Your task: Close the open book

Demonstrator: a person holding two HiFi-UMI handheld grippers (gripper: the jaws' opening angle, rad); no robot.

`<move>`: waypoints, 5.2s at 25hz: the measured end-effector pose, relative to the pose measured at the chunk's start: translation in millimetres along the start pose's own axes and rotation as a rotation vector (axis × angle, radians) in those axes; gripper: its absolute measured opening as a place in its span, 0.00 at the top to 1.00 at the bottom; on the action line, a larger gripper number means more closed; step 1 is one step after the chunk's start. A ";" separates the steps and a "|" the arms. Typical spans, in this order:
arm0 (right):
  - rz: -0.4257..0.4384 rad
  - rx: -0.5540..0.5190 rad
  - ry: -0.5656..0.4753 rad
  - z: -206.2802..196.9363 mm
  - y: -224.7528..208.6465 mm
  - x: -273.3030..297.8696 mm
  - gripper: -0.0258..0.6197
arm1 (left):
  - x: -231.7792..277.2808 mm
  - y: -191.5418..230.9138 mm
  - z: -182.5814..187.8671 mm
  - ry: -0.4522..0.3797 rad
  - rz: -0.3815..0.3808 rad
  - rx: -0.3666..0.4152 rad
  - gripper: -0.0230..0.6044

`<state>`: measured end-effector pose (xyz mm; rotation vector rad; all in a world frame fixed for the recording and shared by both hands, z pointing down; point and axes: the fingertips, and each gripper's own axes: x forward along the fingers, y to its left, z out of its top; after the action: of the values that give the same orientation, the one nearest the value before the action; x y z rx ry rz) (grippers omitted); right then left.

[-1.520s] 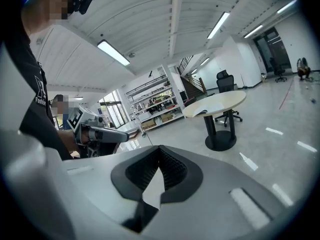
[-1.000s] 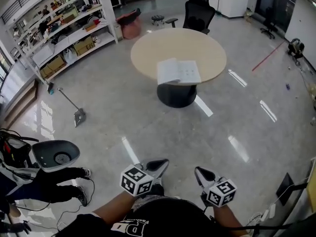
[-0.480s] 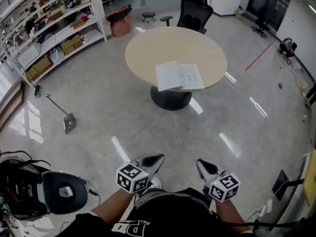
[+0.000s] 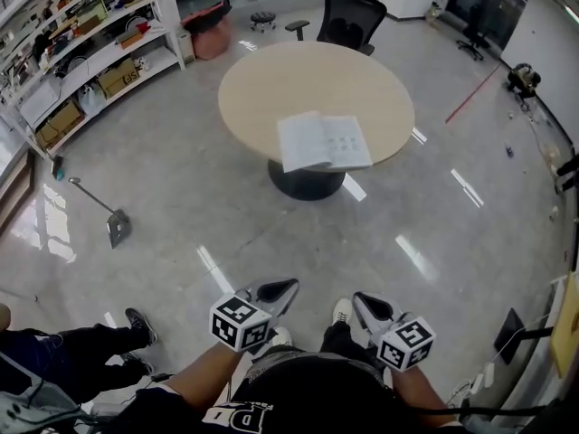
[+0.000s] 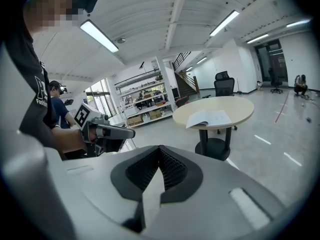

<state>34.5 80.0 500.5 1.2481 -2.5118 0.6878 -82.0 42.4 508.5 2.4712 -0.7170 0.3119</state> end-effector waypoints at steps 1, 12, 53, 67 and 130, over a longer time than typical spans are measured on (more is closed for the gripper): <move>0.006 -0.003 0.003 2.6 -5.4 2.1 0.95 | 4.8 1.2 2.5 0.002 0.001 0.000 0.95; 0.144 -0.029 -0.008 53.8 -90.7 22.6 0.95 | 74.3 8.0 55.4 -0.016 0.122 0.001 0.95; 0.128 -0.005 0.047 156.7 -248.1 138.6 0.95 | 187.6 167.8 194.7 -0.039 0.215 -0.046 0.95; 0.065 -0.037 0.145 167.6 -232.8 240.2 0.95 | 151.9 310.1 172.8 0.011 0.269 -0.124 0.95; 0.210 -0.101 0.173 182.7 -279.7 251.3 0.95 | 236.0 315.3 185.7 -0.270 0.035 -0.601 0.95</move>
<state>104.4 -330.9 533.5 0.8600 -2.5195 0.6744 -47.1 -386.2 577.0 1.9404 -0.8209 -0.2084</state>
